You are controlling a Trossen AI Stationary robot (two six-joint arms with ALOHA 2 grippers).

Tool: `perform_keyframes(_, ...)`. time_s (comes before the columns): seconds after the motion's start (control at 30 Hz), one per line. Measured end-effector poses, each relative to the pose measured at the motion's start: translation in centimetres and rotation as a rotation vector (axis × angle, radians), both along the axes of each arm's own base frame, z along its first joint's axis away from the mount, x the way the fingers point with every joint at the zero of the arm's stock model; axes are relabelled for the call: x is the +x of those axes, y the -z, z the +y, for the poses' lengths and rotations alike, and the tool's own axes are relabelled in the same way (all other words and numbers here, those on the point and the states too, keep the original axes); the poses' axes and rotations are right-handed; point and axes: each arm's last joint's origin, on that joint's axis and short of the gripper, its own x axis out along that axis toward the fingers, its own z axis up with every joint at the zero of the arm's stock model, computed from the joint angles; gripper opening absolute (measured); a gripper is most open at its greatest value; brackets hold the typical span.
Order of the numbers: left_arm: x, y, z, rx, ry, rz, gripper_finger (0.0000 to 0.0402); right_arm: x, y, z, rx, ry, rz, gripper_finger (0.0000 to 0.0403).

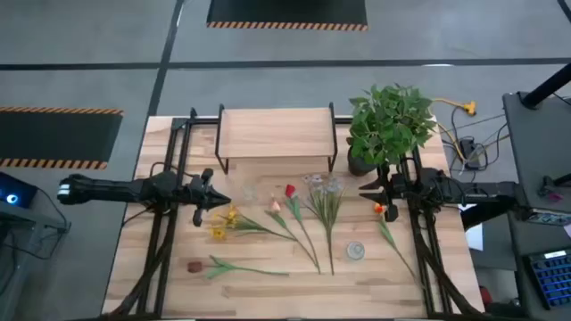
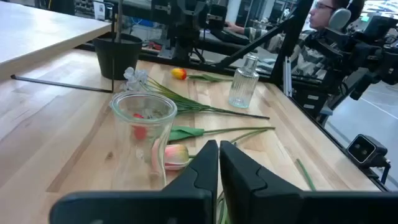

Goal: Pick and place flowers into a vace then onto a shelf

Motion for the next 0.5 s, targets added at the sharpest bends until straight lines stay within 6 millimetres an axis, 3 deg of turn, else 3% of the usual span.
perform_keyframes(0.5,0.00,0.00,0.00,0.000,0.000,0.000,0.0000,0.00,0.00,0.00,0.000,0.000,0.000,0.0079)
